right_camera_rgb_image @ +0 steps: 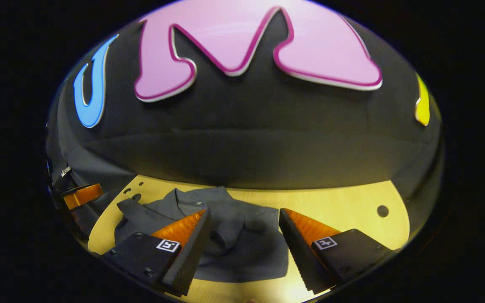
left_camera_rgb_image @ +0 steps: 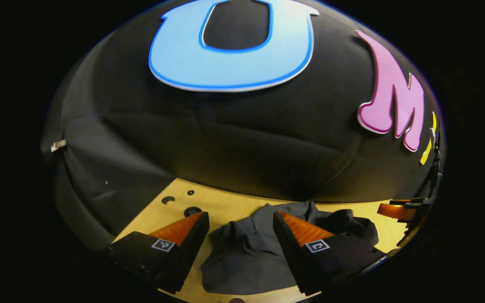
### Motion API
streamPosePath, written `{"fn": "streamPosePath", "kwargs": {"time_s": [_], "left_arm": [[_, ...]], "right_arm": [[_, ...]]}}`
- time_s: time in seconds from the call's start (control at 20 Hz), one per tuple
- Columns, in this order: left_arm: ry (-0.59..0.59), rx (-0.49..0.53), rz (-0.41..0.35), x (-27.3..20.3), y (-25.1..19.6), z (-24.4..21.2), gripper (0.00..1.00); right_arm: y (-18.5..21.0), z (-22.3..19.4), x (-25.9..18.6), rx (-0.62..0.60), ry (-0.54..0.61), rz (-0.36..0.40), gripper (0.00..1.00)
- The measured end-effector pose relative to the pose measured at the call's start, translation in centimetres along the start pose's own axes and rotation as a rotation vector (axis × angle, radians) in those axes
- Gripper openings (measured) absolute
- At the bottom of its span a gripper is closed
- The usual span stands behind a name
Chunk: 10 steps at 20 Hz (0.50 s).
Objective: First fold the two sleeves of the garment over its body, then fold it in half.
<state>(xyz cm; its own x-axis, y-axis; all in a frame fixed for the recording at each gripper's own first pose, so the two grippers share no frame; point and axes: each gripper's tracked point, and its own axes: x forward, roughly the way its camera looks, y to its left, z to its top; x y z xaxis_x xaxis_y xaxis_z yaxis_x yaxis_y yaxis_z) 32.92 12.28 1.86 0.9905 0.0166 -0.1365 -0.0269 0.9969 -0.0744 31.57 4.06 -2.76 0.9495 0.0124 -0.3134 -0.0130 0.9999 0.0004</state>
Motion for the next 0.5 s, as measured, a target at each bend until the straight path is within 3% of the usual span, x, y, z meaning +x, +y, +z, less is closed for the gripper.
{"fn": "streamPosePath", "kwargs": {"time_s": [0.5], "left_arm": [[-0.201,0.037,-0.062,-18.5,-2.5,6.5,0.96]], "right_arm": [[0.7,3.4,-17.4,0.032,-0.190,-0.053,0.98]]}}
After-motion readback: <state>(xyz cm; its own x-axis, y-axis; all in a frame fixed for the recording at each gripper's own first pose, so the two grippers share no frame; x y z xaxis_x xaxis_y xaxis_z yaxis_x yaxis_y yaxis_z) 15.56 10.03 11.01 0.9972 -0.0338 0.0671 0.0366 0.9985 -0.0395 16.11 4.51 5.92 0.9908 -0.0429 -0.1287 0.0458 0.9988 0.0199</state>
